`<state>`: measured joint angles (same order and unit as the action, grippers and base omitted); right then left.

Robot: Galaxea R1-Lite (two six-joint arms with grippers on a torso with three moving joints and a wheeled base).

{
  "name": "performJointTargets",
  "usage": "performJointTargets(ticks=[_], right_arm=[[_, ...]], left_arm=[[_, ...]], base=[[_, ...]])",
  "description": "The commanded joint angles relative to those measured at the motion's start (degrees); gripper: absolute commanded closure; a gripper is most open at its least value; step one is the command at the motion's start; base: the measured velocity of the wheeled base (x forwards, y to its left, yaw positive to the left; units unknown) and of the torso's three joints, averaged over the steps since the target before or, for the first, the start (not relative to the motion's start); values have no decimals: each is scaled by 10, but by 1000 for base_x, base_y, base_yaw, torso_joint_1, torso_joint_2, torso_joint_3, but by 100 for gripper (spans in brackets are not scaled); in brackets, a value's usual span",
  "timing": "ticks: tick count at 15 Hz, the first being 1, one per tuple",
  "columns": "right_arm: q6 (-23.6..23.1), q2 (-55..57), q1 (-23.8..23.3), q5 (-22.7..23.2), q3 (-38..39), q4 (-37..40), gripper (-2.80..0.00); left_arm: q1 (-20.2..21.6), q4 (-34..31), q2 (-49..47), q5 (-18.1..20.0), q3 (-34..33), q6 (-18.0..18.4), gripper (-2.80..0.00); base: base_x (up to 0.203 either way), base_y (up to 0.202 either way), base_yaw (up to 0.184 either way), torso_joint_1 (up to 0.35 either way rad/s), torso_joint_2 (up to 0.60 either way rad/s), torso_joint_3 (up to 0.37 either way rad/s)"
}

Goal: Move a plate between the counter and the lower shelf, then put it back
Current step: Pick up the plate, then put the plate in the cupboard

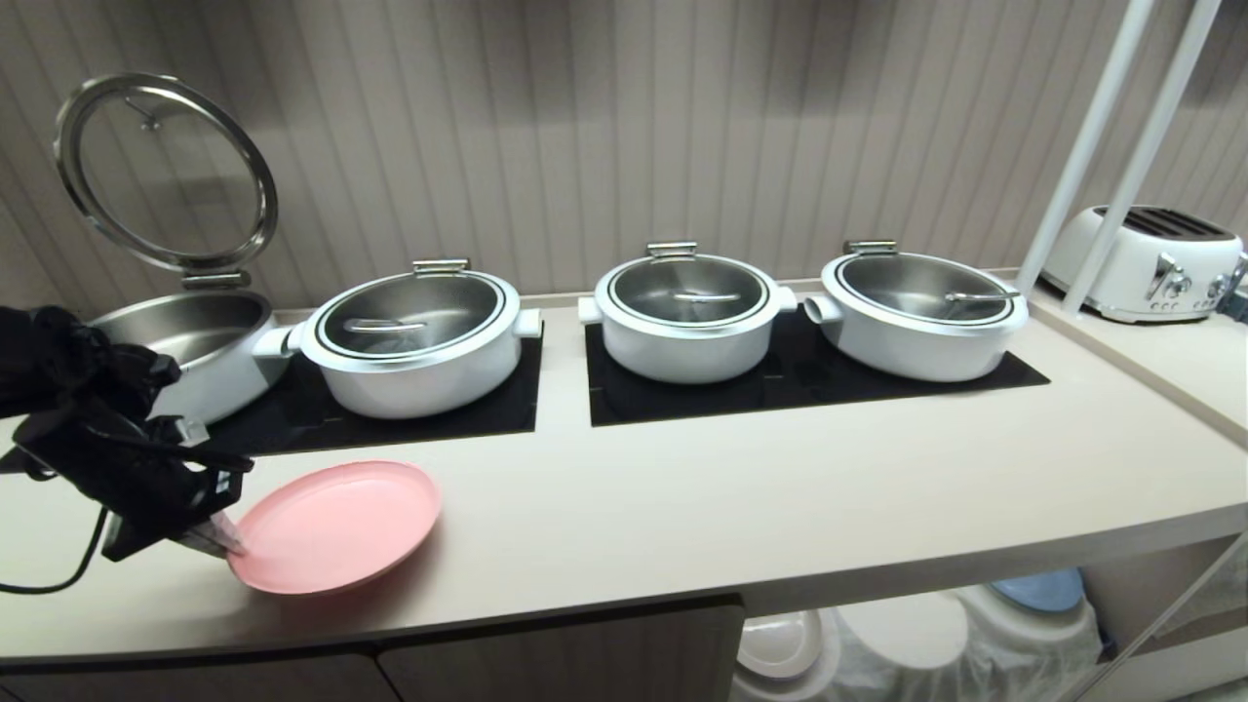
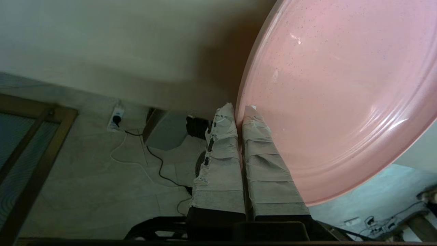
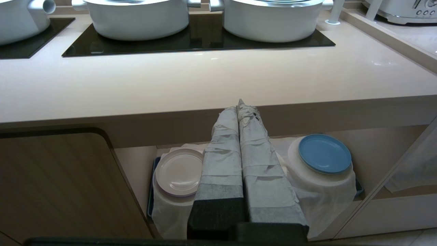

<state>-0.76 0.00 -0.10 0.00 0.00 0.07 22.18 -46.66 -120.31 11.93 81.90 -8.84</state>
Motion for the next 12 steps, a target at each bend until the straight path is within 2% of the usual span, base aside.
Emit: performJointTargets(ticks=[1,8,12], right_arm=[[0,0,0,0,0,0,0],[0,0,0,0,0,0,0],[0,0,0,0,0,-1,0]], left_arm=[[9,-2,48,7,-45,-1,0],[30,-2,179,38,-168,0,0],[30,-2,260,40,-244,3,0]], base=[[0,0,0,0,0,0],[0,0,0,0,0,0],[0,0,0,0,0,0]])
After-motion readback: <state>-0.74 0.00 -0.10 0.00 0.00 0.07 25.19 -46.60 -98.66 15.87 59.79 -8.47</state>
